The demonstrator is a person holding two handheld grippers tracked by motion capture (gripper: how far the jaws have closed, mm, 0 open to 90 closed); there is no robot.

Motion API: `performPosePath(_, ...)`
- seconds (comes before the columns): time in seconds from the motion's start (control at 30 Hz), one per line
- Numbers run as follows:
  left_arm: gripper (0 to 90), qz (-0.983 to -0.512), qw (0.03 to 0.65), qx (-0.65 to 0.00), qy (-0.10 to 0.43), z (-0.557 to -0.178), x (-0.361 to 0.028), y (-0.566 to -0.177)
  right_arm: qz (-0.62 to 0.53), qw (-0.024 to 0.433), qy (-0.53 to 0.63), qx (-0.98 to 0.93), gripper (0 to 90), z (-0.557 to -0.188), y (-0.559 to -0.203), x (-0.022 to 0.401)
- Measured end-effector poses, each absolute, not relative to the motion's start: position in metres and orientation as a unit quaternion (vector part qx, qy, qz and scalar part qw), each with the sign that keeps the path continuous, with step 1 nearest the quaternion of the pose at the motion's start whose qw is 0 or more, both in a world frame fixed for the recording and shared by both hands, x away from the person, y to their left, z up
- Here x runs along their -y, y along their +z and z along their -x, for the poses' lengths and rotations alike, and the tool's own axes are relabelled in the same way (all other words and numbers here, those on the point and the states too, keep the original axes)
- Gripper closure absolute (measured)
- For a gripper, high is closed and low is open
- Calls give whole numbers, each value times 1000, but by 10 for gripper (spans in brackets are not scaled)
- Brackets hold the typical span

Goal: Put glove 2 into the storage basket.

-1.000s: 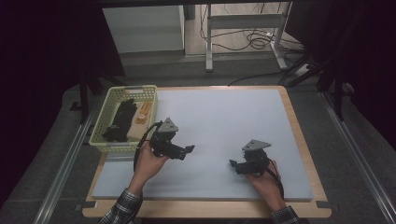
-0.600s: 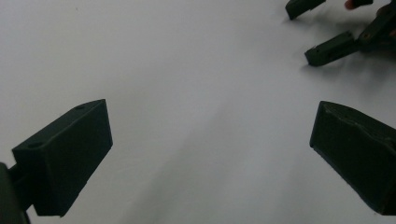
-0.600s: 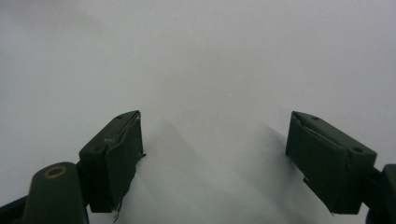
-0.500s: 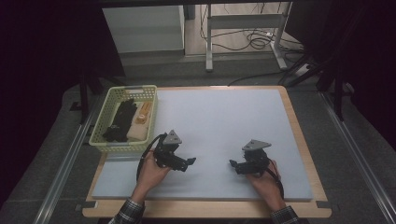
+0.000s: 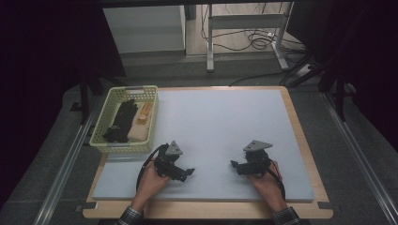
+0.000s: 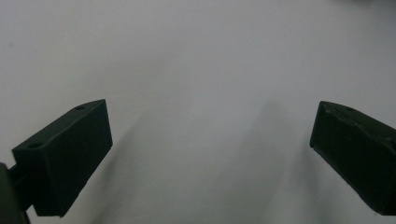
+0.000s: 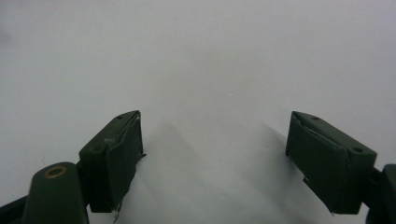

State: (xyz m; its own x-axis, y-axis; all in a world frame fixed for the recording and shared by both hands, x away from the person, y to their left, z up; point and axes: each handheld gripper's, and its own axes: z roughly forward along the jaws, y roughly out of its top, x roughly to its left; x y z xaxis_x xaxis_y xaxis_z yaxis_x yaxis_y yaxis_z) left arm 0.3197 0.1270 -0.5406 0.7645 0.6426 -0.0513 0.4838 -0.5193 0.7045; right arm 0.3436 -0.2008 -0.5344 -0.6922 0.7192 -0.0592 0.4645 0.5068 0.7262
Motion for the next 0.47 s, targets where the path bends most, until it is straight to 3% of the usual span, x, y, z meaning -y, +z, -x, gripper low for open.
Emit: performPosePath(0.47,0,-869,353,-327,111,-318,-126,-548,-349,179,354,-849,184,-343,-535,201)
